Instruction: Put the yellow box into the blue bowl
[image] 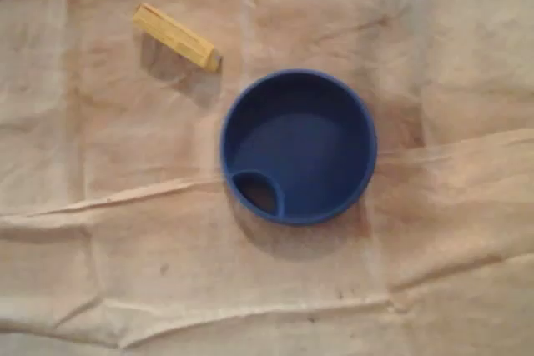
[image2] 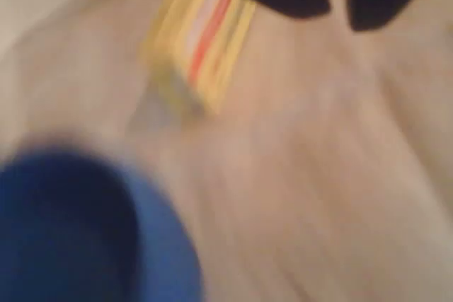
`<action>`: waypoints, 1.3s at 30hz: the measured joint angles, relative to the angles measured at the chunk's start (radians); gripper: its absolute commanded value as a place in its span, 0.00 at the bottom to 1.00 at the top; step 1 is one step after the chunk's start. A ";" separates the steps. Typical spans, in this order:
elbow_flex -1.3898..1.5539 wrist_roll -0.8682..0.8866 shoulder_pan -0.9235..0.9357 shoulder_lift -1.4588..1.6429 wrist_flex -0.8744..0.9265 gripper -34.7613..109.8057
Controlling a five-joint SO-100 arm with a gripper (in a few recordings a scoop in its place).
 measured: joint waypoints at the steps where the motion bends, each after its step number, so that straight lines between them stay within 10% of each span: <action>1: -0.023 0.000 0.018 -0.025 0.002 0.24; 39: -0.948 -0.337 0.391 -0.946 0.002 0.24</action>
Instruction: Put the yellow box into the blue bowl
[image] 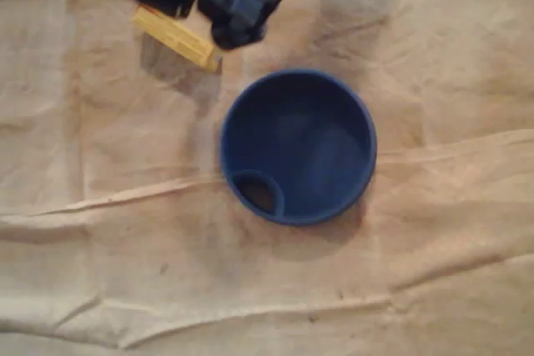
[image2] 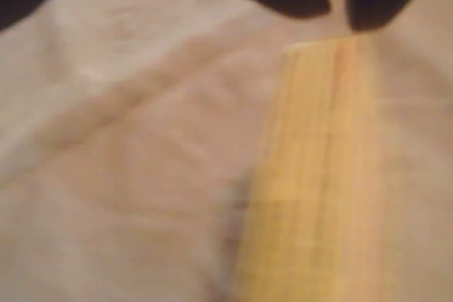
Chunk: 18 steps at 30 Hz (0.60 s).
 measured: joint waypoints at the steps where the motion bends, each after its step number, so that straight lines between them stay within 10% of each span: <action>1: -0.012 0.000 0.000 -0.015 -0.002 0.24; 18: -0.058 0.000 0.000 -0.051 -0.002 0.39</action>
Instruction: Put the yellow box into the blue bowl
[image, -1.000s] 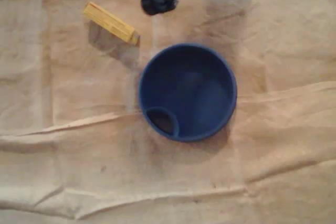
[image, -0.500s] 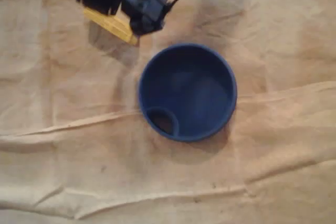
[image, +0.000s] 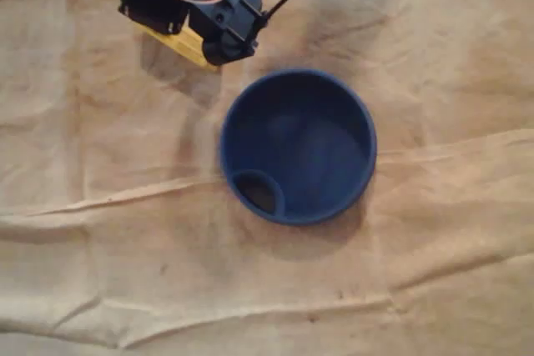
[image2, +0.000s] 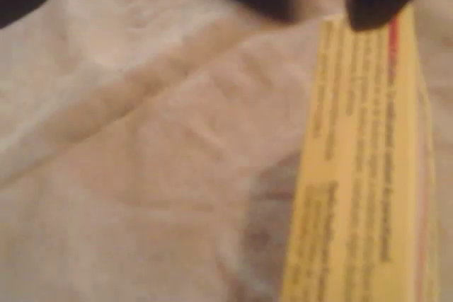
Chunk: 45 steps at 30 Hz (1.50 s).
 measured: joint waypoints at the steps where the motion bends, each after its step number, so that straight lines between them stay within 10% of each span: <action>1: 0.000 0.000 0.000 0.000 0.000 0.41; 45: 0.000 0.000 -0.061 -0.138 0.000 0.46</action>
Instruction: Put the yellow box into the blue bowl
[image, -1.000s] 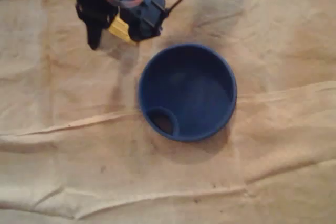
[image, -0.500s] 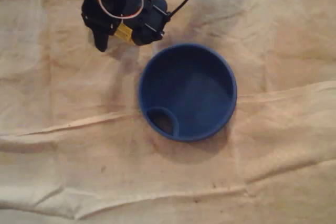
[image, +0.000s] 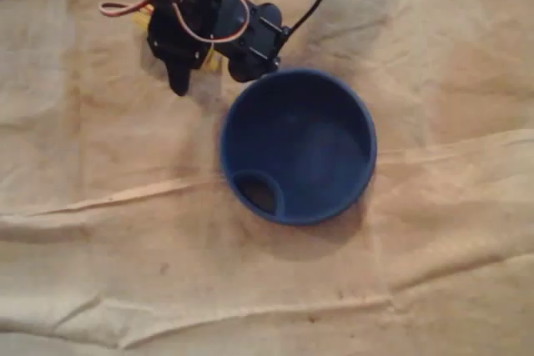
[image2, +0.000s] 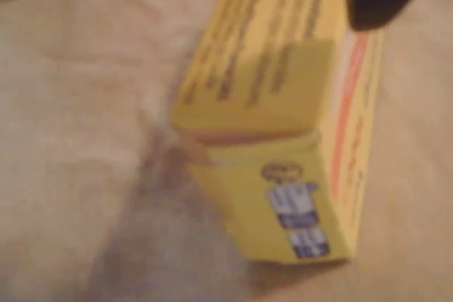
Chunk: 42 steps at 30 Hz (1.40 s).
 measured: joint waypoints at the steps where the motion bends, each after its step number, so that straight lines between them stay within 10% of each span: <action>1: 0.000 0.000 0.000 0.000 0.000 0.46; 42: 0.000 0.000 0.026 -0.150 -0.006 0.44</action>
